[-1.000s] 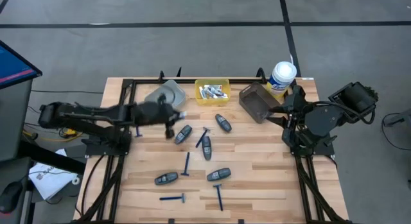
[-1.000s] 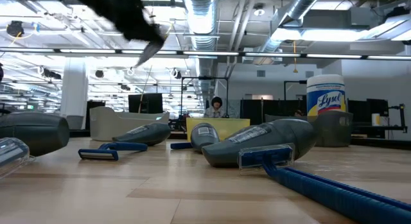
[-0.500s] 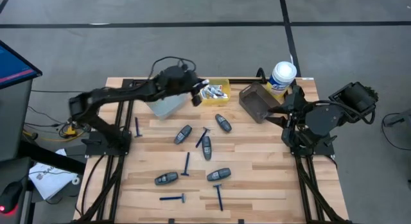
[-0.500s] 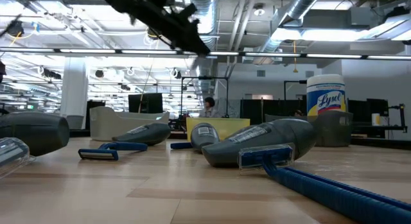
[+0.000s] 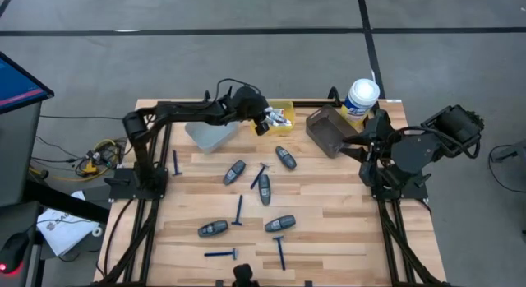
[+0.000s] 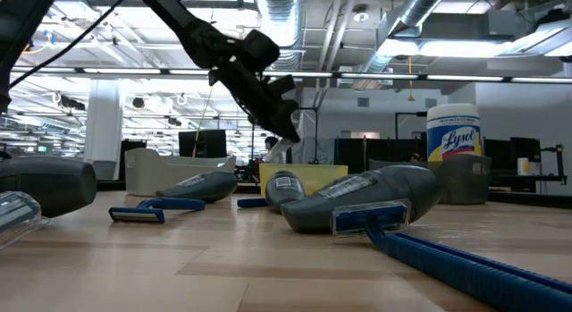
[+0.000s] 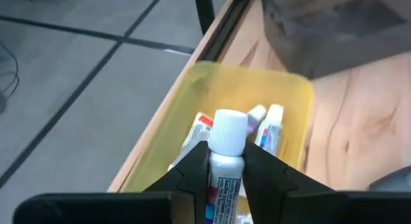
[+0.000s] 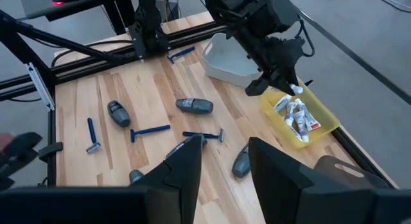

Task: Pick & Place Travel size toiletries
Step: Put the white toothpaste into the yellow bin, then put the blue razor into the black bin

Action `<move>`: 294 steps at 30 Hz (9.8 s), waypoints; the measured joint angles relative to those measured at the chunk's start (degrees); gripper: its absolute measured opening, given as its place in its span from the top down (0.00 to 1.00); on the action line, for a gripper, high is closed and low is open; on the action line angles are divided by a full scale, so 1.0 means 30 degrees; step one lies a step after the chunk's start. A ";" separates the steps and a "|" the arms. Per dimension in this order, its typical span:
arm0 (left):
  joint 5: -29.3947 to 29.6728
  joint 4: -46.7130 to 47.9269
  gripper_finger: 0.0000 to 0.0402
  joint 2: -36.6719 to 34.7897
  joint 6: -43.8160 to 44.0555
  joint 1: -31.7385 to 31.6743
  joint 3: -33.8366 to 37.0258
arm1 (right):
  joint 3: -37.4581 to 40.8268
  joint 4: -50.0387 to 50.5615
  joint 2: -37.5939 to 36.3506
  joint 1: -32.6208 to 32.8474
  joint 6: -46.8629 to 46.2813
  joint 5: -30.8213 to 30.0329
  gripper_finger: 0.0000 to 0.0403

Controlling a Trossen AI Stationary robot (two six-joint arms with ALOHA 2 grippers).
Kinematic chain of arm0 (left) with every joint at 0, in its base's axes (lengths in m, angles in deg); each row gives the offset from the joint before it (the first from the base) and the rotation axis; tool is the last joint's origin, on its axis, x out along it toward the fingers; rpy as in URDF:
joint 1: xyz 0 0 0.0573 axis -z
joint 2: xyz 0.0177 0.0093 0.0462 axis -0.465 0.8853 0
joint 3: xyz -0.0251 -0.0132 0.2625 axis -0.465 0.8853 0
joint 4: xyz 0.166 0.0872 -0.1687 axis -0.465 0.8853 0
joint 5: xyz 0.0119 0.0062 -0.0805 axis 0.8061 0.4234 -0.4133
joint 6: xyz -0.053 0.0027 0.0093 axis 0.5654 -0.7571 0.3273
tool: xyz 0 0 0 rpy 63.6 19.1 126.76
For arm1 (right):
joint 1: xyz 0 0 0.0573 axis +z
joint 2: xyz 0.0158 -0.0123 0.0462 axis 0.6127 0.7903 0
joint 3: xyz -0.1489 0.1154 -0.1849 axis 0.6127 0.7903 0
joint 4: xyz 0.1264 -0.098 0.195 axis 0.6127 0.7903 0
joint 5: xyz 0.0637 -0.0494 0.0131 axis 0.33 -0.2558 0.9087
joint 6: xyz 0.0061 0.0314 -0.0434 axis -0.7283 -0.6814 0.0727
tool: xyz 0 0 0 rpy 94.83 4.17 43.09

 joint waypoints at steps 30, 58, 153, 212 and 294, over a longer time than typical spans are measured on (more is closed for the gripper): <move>0.5928 1.5200 0.28 -0.9425 1.0691 0.2616 0.0299 | 0.0000 0.0428 0.0000 0.0000 0.0293 0.0080 0.69; 0.3213 2.0122 0.41 -1.3518 2.5522 0.5738 1.1508 | 0.0000 0.0800 0.0000 0.0000 0.0592 0.0092 0.69; -0.4284 0.8759 0.95 -2.1039 2.7107 0.4261 1.4513 | -0.0007 -0.5759 0.0058 -0.2745 0.2634 0.0741 0.68; -0.7325 -0.7380 0.95 -1.3773 1.5395 0.4469 0.5814 | -0.0007 -1.7804 0.7060 -1.3618 0.5306 1.5788 0.44; -0.6244 0.2447 0.36 -1.2338 1.1154 0.4172 0.6168 | 1.8351 -1.2653 0.4692 -2.3081 0.8760 0.9289 0.95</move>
